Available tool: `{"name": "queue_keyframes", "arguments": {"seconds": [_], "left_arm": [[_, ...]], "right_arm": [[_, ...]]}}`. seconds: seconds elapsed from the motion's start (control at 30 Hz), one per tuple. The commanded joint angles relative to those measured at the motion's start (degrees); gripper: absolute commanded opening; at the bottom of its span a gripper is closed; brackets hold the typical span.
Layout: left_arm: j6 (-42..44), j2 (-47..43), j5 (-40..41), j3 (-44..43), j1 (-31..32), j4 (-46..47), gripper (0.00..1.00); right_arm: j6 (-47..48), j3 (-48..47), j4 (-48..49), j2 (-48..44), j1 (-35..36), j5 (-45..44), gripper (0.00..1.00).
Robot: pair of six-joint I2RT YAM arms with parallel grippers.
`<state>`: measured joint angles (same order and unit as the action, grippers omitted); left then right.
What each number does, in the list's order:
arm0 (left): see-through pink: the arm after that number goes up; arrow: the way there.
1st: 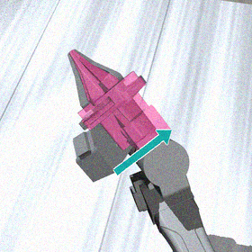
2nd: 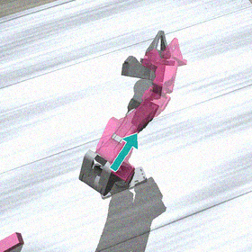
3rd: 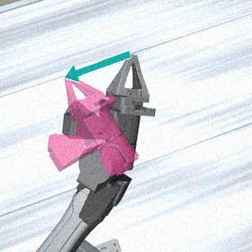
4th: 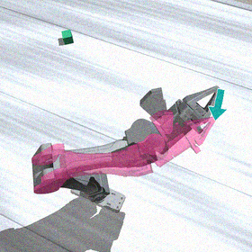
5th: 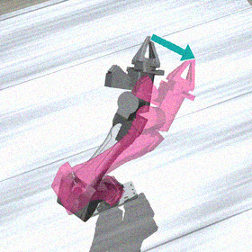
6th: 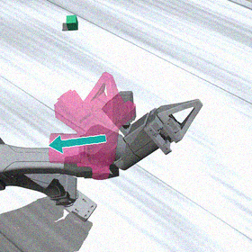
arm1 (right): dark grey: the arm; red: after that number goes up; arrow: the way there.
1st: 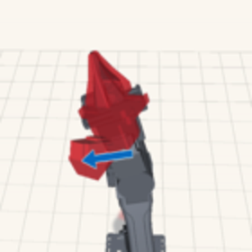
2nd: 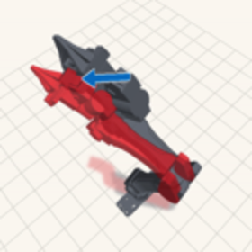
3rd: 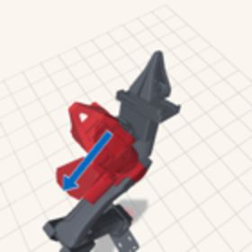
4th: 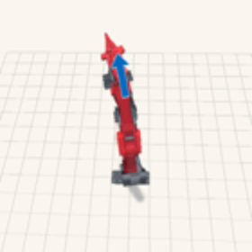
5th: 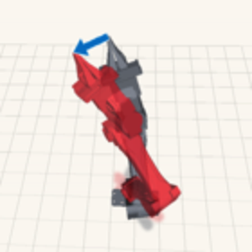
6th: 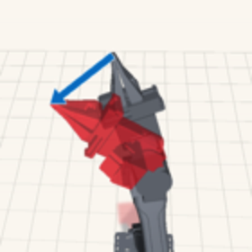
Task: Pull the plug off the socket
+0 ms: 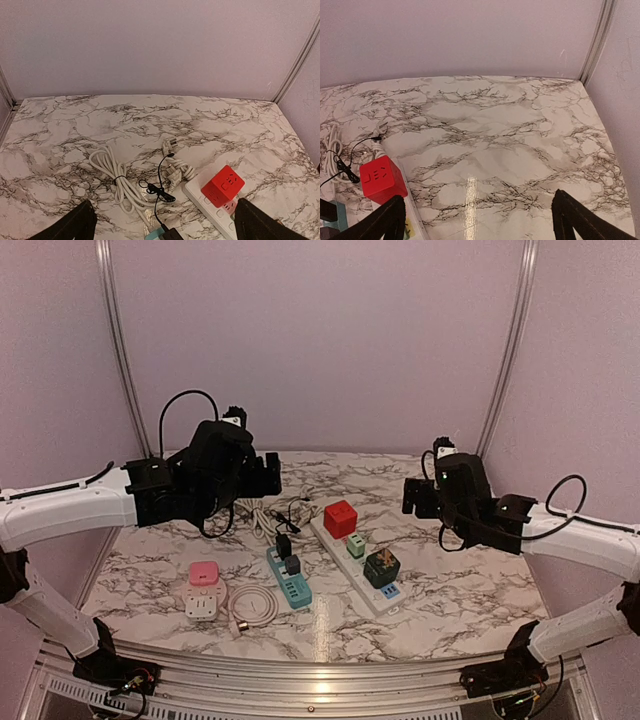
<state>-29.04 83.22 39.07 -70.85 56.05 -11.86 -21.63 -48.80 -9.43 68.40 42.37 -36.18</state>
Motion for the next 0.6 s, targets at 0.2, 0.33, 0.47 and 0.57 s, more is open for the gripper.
{"name": "queue_keyframes", "arguments": {"seconds": [0.2, 0.33, 0.47, 0.57], "left_arm": [[2.8, -0.7, -6.4, 1.4, -1.7, 1.2, 0.99], [1.1, -0.8, -6.6, 2.7, -2.2, 3.6, 0.99], [0.6, -0.6, -10.2, 3.4, -2.6, 5.9, 0.99], [-0.2, -0.7, -10.7, 4.6, -2.6, 6.8, 0.99]], "right_arm": [[-5.0, -4.6, -3.5, 4.2, -1.0, 0.6, 0.99], [-5.3, -4.4, -5.7, 3.3, -1.1, 0.8, 0.98], [-2.1, -2.6, -4.1, 2.2, -1.4, 3.8, 0.98], [0.0, -3.4, -5.5, 2.8, -1.6, 9.1, 0.98]]}}
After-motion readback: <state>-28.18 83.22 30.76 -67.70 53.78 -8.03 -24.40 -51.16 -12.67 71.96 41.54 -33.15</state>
